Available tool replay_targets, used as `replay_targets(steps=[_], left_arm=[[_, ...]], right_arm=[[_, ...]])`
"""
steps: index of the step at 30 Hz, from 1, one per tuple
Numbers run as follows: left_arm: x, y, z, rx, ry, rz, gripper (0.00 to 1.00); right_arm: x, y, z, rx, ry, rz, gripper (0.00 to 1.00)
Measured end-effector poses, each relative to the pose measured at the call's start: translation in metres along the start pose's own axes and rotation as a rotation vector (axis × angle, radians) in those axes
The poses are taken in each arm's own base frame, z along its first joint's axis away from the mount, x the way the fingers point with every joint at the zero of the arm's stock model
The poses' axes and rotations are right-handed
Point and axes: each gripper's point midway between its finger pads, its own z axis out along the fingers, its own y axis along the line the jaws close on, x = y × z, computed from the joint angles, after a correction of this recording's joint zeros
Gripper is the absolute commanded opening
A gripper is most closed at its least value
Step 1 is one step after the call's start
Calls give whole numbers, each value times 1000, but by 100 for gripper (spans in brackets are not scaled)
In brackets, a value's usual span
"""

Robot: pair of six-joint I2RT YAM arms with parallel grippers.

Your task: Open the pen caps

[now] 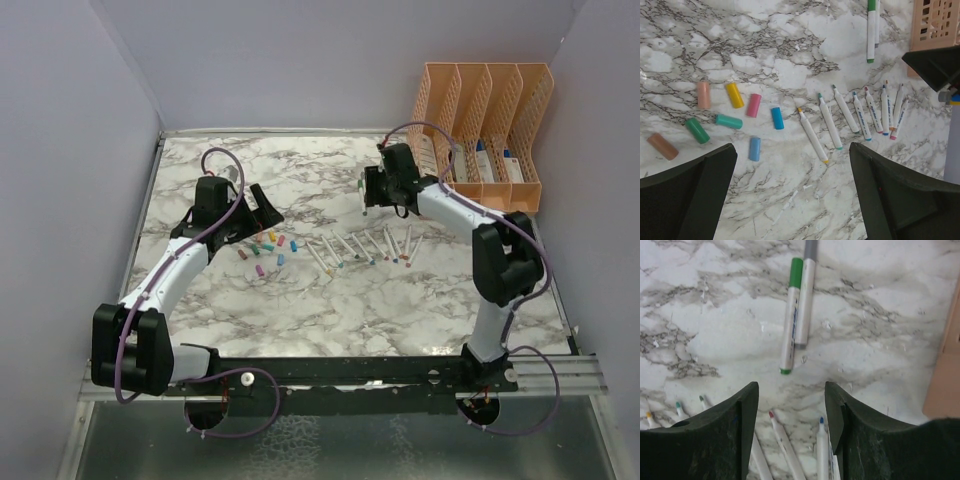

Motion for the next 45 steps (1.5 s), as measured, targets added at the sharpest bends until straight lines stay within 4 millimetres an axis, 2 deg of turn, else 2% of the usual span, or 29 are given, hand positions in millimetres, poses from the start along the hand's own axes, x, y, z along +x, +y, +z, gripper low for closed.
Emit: replay_targets(steps=[3,7,13,17,29,45], left_arm=[[-3,-4,0,18,-8,-6,99],[-3,-5,0,22,-9,-9,99],[-4,-4,0,20,-11,-12,99],[-5,-3,0,18,-12,-13,99],[-6,-2,-1,15,-16,-17,99],[-7,-1,-1,15,-17,-20,99]], right_arm=[[-11,9,28,-27,7,-22,51],[-25,18,53,-53,2,-40,49],[-35,26,69,-73,-10,-61,49],[-32,31,80,-79,-1,-74,49],[-14,38,96,-82,38,-91,48],[-11,37,98,-78,43,-90,48]])
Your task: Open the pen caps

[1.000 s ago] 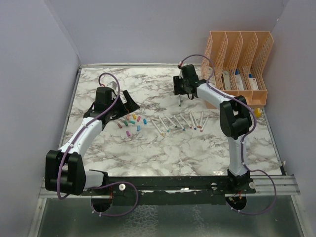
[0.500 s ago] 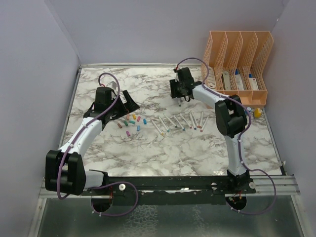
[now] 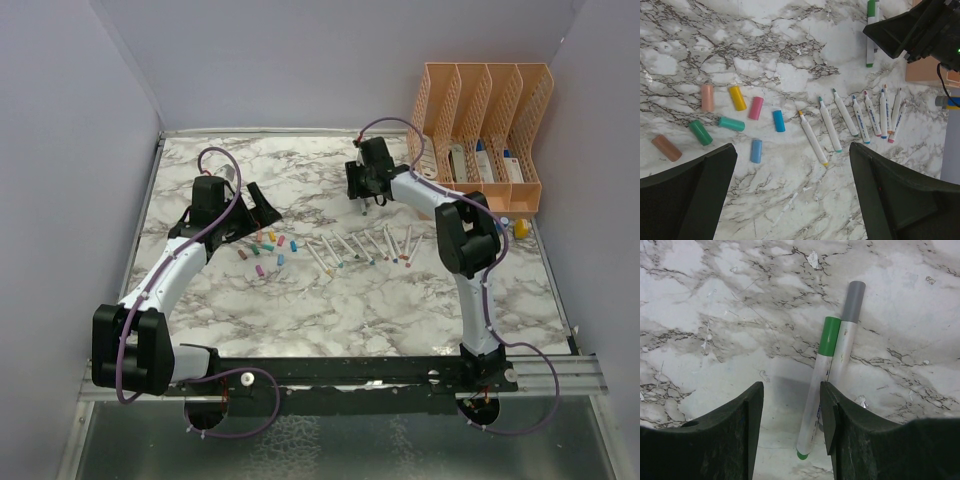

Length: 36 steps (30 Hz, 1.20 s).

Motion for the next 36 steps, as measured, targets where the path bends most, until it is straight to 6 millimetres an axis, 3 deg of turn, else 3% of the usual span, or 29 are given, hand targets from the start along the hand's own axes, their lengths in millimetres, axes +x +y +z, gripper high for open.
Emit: replay_targets(steps=[17,28,33,36], left_arm=[[-1,1,0,3,0,-4,99],[-2,0,0,9,-5,-6,99],[-3,-1,2,22,-15,-13,99],[-1,-2,3,30,-15,-19,99]], right_arm=[[15,-3,11,8,36,-1,47],[15,10,15,21,39,-37,44],[21,21,14,40,44,-68,35],[24,25,13,41,37,-68,19]])
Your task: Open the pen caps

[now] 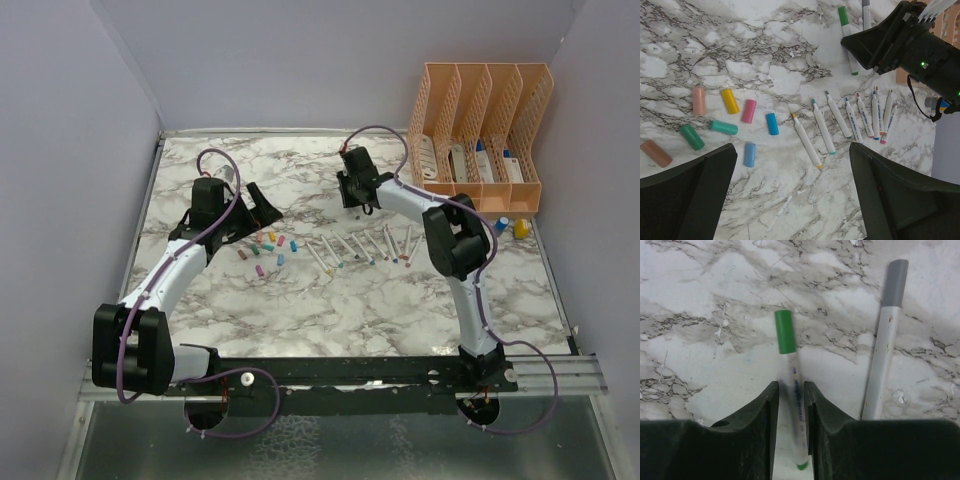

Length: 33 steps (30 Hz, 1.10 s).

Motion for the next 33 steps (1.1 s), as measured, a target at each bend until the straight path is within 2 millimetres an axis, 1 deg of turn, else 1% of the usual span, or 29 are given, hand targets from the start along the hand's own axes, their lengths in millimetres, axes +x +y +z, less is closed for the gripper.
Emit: replay_targets(steps=[3,4,9,13,15,18,21,23,25,26,28,31,33], left_arm=[[0,-2,0,11,-2,-8,99],[-1,-3,1,16,-5,-8,99],[-5,-7,4,37,-14,-19,99],[-4,-9,15,57,4,-52,99],[-4,-11,22,64,18,-71,99],[-4,-20,34,84,33,-78,96],[-5,-40,47,128,47,-69,94],[-6,-52,53,157,52,-62,94],[-5,-63,60,183,58,-57,94],[-4,-67,62,194,62,-57,93],[-3,-72,67,206,68,-57,92],[-4,-77,72,216,69,-65,88],[-6,-78,75,222,65,-72,87]], right_arm=[[5,1,-4,2,1,9,3],[6,1,-5,5,3,12,2],[6,0,-5,17,0,15,1],[5,0,-7,11,-12,9,1],[10,1,-12,-7,-10,1,1],[21,8,-27,-66,9,-15,1],[23,19,-48,-142,-4,-25,1],[13,27,-65,-189,-40,-29,1],[-1,36,-81,-230,-83,-36,1],[-12,43,-92,-258,-117,-43,1],[-26,54,-109,-300,-165,-54,1],[-32,69,-126,-347,-200,-72,1],[-29,81,-135,-379,-207,-90,1]])
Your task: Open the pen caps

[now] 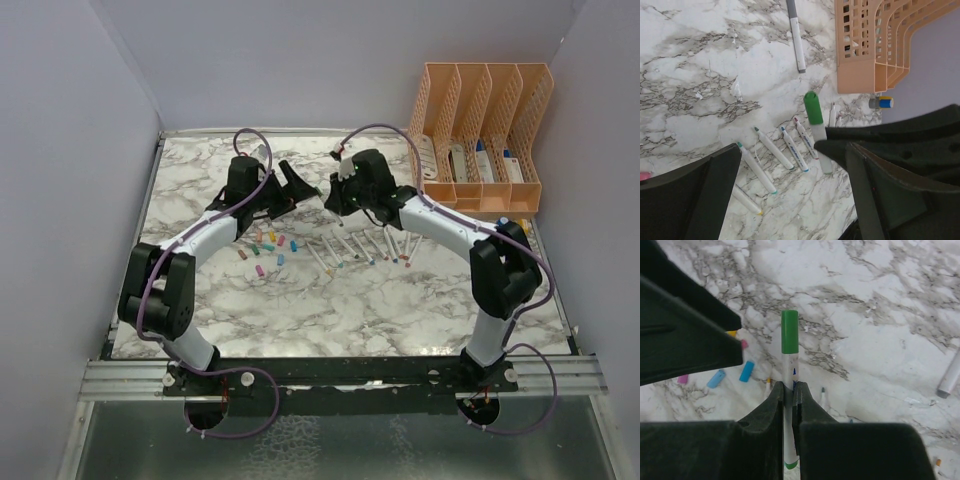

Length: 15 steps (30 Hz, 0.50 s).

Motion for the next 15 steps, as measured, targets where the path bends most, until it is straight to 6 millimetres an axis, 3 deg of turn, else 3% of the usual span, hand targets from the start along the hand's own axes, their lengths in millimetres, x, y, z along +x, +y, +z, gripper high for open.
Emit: replay_targets(steps=[7,15], left_arm=[[0,-5,8,23,-8,-25,80],[-2,-14,10,54,-21,-37,61]], right_arm=[[11,38,-4,-86,19,-33,1],[8,59,-6,-129,9,-51,1]])
